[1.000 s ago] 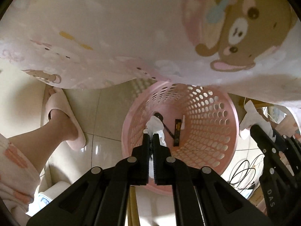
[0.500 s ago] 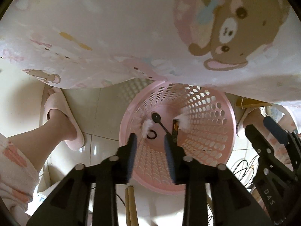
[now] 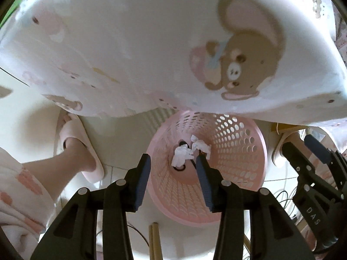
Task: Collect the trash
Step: 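Move both open tools back up over the remaining table items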
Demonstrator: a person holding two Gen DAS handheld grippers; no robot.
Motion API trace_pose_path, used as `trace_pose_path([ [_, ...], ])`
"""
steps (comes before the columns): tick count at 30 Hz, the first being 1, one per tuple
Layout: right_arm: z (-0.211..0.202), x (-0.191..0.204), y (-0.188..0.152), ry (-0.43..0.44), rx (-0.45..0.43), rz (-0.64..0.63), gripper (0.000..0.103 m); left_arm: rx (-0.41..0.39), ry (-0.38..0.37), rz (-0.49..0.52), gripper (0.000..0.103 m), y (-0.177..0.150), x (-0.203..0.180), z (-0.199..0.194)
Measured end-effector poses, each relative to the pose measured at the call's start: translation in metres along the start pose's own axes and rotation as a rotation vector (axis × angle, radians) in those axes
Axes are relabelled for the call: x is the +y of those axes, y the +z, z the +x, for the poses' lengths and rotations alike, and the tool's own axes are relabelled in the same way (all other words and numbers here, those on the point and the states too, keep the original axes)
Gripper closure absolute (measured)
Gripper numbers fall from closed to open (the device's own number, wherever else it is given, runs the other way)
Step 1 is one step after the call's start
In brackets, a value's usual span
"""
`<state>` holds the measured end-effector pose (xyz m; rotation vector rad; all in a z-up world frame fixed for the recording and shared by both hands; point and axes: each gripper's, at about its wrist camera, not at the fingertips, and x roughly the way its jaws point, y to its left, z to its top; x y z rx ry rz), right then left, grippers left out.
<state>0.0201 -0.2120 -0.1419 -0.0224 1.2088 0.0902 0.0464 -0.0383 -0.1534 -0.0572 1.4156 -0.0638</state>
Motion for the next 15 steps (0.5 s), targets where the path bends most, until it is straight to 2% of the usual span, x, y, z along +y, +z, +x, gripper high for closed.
trace_pose_path([
  [5,-0.015,0.002,0.002,-0.022,-0.057,-0.01,0.045,-0.044,0.012,-0.019,0.061,-0.001,0.004,-0.013],
  [8,-0.023,0.004,0.003,-0.028,-0.085,-0.019,0.044,-0.082,0.038,-0.025,0.061,-0.001,0.007,-0.024],
  [15,-0.049,0.008,0.005,-0.056,-0.175,-0.065,0.044,-0.189,0.047,-0.021,0.061,-0.004,0.011,-0.053],
])
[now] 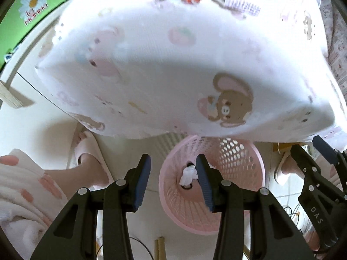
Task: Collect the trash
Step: 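Move both open tools back up over the remaining table items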
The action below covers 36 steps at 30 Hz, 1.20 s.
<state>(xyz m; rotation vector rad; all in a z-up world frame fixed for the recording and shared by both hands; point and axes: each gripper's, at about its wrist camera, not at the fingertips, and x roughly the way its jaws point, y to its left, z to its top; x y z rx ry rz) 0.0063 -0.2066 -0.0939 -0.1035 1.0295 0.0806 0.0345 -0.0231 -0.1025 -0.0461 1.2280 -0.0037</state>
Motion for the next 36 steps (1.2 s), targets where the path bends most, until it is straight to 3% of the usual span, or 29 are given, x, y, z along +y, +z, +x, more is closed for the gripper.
trace_pose_path([
  [6,-0.03,0.001,0.007,-0.002,-0.12,-0.015,0.044,-0.121,-0.014,-0.025,0.061,0.002,0.007,-0.033],
  [13,-0.058,-0.012,0.004,0.091,-0.178,0.048,0.041,-0.245,-0.039,-0.012,0.059,0.001,0.011,-0.072],
  [17,-0.07,-0.018,0.005,0.086,-0.213,0.072,0.041,-0.304,-0.032,0.003,0.051,0.008,0.012,-0.092],
  [21,-0.087,-0.022,0.008,0.062,-0.296,0.085,0.041,-0.375,-0.009,0.006,0.028,0.022,0.015,-0.113],
  [27,-0.105,-0.026,0.028,0.038,-0.377,0.065,0.04,-0.436,0.014,0.026,0.023,0.056,0.021,-0.133],
  [36,-0.115,-0.051,0.064,0.016,-0.421,0.077,0.028,-0.509,0.008,0.021,0.014,0.115,0.029,-0.155],
])
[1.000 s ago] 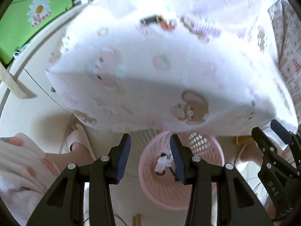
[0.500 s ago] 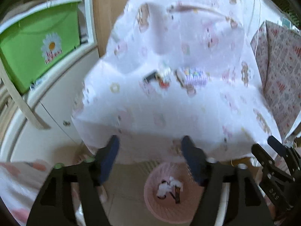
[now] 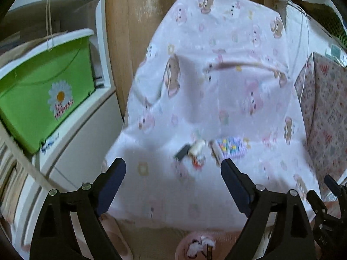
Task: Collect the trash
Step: 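Move both open tools back up over the remaining table items, then lower the left tool toward the small red-and-silver cap beside the thread spools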
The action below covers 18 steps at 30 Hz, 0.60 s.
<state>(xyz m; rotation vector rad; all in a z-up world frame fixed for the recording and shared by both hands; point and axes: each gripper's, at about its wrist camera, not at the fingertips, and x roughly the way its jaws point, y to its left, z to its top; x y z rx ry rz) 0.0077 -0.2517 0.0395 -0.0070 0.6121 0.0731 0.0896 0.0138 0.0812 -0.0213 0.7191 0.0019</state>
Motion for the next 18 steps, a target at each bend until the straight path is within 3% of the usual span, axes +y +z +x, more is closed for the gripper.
trace_pose_path([
  [8,0.009,-0.003,0.029,-0.053,-0.054,-0.053,0.022,0.005,-0.024,-0.032,0.013,0.033,0.004,0.024],
  [16,0.029,0.005,0.034,-0.057,-0.03,-0.073,0.021,0.079,-0.019,-0.111,0.013,0.02,0.028,0.066],
  [18,0.033,0.006,0.033,-0.047,-0.021,-0.061,0.021,0.11,-0.017,-0.13,0.019,0.013,0.035,0.077],
])
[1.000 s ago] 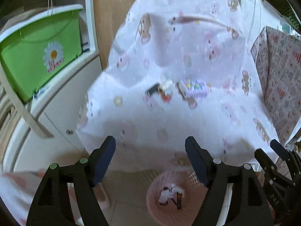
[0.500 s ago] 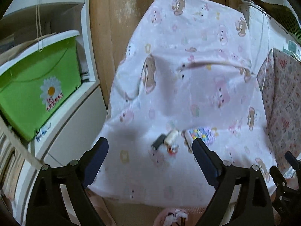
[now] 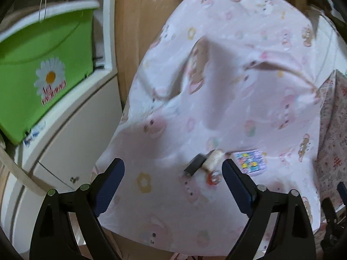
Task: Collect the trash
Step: 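Lower the left tool toward the small red-and-silver cap beside the thread spools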
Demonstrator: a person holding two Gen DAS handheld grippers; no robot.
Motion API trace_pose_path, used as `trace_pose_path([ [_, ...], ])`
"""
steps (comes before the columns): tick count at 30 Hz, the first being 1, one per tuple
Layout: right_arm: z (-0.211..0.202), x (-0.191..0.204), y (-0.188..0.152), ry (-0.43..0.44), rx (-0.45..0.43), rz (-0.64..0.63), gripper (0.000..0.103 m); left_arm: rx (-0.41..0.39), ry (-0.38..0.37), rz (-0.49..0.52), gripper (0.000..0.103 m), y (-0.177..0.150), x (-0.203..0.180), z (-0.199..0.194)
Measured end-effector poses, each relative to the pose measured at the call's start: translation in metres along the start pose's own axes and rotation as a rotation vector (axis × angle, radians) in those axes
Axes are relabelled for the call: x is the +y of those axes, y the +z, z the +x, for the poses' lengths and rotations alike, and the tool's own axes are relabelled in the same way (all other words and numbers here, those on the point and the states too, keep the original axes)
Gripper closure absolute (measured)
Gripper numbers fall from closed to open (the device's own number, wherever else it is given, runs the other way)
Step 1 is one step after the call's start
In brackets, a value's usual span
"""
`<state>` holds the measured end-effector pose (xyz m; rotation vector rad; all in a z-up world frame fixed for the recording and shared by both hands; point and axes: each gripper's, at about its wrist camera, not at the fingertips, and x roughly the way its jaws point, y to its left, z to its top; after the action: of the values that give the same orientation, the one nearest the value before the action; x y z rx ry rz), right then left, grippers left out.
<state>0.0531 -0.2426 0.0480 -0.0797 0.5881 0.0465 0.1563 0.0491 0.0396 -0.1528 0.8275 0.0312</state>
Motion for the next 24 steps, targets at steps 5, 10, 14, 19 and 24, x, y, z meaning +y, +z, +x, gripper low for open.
trace_pose_path([
  [5,0.013,0.001,-0.007,0.001,0.02,0.015,0.021,0.086,-0.064,-0.069,0.05,-0.002,0.016,0.02],
  [10,0.027,-0.002,-0.017,-0.004,0.057,0.04,0.021,0.117,-0.127,-0.116,0.061,0.003,0.02,0.028],
  [14,0.039,-0.007,-0.019,-0.011,0.089,0.044,0.021,0.171,-0.205,-0.124,0.062,0.005,0.013,0.04],
  [19,0.049,-0.016,-0.018,-0.002,0.116,0.08,0.021,0.214,-0.222,-0.079,0.071,0.001,-0.008,0.055],
  [24,0.055,-0.021,-0.019,0.0,0.137,0.098,0.021,0.25,-0.245,-0.027,0.086,-0.004,-0.027,0.066],
])
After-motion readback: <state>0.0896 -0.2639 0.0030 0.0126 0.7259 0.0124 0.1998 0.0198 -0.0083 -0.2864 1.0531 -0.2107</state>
